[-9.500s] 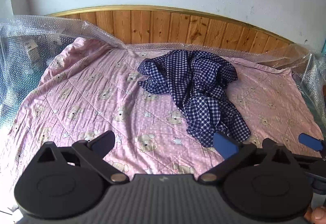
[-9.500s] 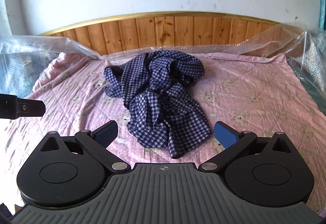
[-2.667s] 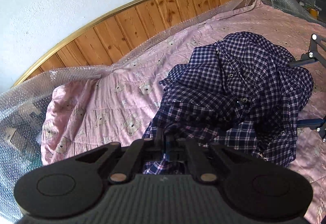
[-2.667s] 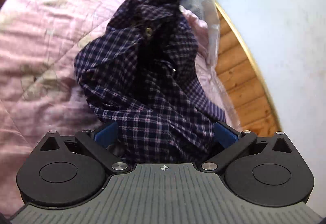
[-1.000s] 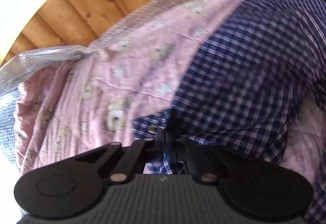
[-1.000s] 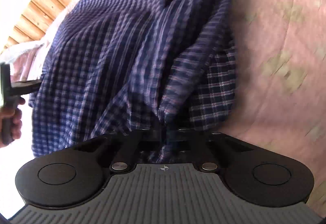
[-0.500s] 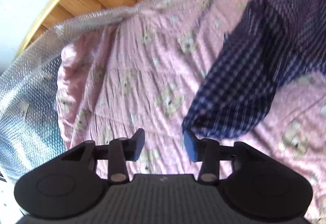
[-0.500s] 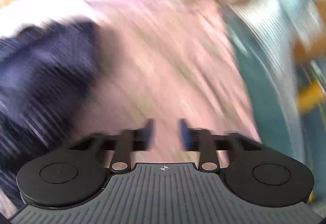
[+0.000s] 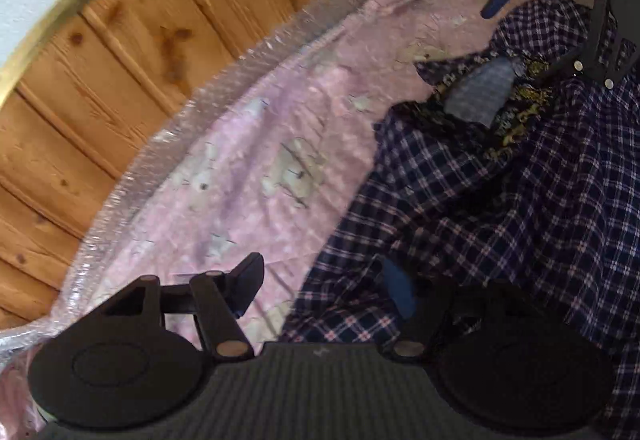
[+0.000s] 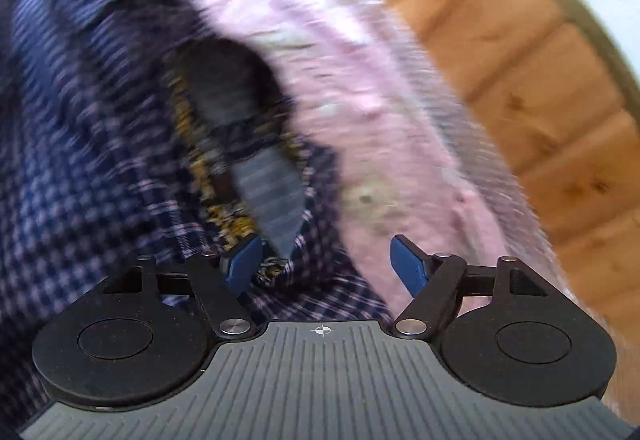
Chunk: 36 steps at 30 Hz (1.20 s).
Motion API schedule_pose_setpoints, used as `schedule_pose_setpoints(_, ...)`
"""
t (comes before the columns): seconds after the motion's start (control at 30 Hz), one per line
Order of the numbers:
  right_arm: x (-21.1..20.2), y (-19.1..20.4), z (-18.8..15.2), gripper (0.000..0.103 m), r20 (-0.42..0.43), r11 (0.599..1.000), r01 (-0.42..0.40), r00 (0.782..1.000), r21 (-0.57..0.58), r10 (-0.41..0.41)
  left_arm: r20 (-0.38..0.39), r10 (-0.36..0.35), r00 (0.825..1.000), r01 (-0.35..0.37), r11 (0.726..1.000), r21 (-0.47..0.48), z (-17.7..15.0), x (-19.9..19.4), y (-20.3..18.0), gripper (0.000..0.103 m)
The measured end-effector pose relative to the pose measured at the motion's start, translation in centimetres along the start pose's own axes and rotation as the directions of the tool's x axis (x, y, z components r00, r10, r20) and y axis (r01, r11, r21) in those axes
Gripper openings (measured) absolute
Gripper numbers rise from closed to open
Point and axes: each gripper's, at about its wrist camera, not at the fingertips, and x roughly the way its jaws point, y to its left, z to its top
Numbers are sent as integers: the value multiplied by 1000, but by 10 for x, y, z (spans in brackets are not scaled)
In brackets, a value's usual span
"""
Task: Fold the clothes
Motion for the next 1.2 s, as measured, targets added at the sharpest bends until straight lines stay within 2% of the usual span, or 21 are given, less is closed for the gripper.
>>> schedule_pose_setpoints(0.03,3,3,-1,73,-1,1000,-22,1000,-19,21,8,-5,1000,5,1000,-5,-5,3,-3,58)
schedule_pose_setpoints(0.1,8,0,1,61,-15,995,-96,995,-2,96,8,-33,999,33,999,-27,-8,4,0,5)
schedule_pose_setpoints(0.17,9,-19,5,7,-3,977,-186,982,107,187,19,-27,999,28,996,-88,-4,-4,16,0)
schedule_pose_setpoints(0.23,5,-48,10,6,61,936,-245,969,252,238,81,0,997,17,979,-203,5,-17,48,0)
schedule_pose_setpoints(0.3,9,-80,11,3,110,893,-178,983,413,145,79,78,994,-46,936,-349,19,-16,89,0)
schedule_pose_setpoints(0.37,15,-112,13,0,138,817,-106,990,566,33,-19,173,985,-161,868,-470,27,1,125,0)
schedule_pose_setpoints(0.4,17,-128,13,1,144,767,-74,989,637,-24,-62,191,980,-196,846,-496,26,10,136,0)
schedule_pose_setpoints(0.43,17,-132,5,15,155,720,-80,987,690,-38,-83,186,979,-202,839,-505,25,16,141,1)
schedule_pose_setpoints(0.47,16,-132,-5,38,165,671,-94,985,736,-44,-73,149,986,-166,855,-492,23,18,138,3)
schedule_pose_setpoints(0.5,15,-133,-14,50,176,619,-107,983,778,-50,-52,106,993,-118,875,-470,19,17,132,7)
schedule_pose_setpoints(0.53,14,-134,-24,59,186,565,-121,981,816,-58,-16,52,999,-53,900,-433,15,13,120,19)
schedule_pose_setpoints(0.6,11,-136,-43,59,204,448,-150,976,881,-75,49,-30,998,45,941,-335,6,4,88,46)
schedule_pose_setpoints(0.67,-5,-118,-59,65,268,553,-211,963,806,-23,102,-102,990,123,967,-223,-3,-3,53,63)
schedule_pose_setpoints(0.73,-14,-91,-64,80,259,693,-191,966,695,7,116,-149,982,162,980,-114,-7,-1,22,64)
schedule_pose_setpoints(0.8,-24,-64,-68,84,218,837,-135,976,530,19,114,-167,979,171,985,-22,-7,2,-4,64)
schedule_pose_setpoints(0.9,-19,-32,-54,84,139,963,-56,990,262,19,106,-164,981,155,984,84,0,14,-31,65)
schedule_pose_setpoints(1.03,1,-4,-28,85,107,1000,-8,994,-22,11,106,-151,983,136,981,140,17,30,-43,66)
schedule_pose_setpoints(1.1,1,-11,-18,78,124,997,-72,990,-26,74,116,-137,984,120,983,141,23,31,-41,49)
schedule_pose_setpoints(1.13,0,-19,-12,44,127,990,-133,984,38,127,117,-136,984,122,986,117,26,30,-35,16)
schedule_pose_setpoints(1.17,1,-29,-8,9,123,979,-171,980,115,157,124,-129,984,120,990,73,29,28,-25,11)
schedule_pose_setpoints(1.2,3,-40,-5,8,118,960,-203,976,192,182,130,-122,984,119,992,29,33,26,-15,10)
